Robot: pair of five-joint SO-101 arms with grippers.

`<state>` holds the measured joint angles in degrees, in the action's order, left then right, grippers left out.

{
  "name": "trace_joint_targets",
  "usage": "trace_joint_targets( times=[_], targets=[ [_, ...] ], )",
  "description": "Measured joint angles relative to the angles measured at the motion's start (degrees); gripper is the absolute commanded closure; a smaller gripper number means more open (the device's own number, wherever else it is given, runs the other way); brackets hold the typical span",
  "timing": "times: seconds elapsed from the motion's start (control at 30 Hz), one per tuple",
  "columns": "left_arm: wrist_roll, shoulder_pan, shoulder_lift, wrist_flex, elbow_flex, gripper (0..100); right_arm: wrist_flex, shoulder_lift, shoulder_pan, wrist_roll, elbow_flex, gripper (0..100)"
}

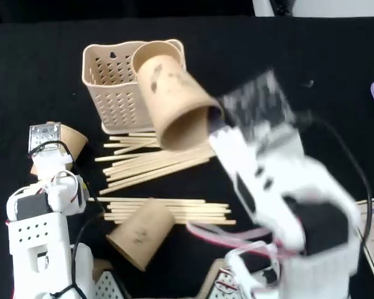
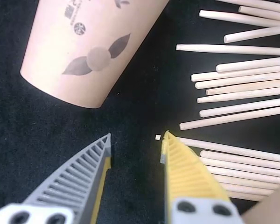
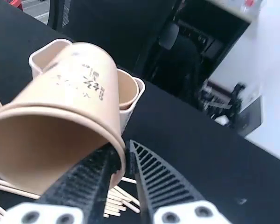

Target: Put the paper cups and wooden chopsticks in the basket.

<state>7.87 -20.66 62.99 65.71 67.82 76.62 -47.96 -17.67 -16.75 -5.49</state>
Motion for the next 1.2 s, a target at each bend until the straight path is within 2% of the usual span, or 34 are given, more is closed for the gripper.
trace_joint_targets(
  times=[0.27,0.6,0.9,1.2],
  targets=[
    [0.00,0.00,0.00,0.00,0.00,82,11.60,26.46,0.09,8.18,29.89,98.8],
    [0.00,0.00,0.00,0.00,0.00,82,17.93,50.55,0.09,8.97,61.19,98.8],
    [0.00,0.00,0.00,0.00,0.00,82,17.93,63.65,0.09,8.97,73.14,98.8],
    [0.00,0.00,0.00,0.00,0.00,82,17.93,68.22,0.09,8.97,76.04,98.8]
  ],
)
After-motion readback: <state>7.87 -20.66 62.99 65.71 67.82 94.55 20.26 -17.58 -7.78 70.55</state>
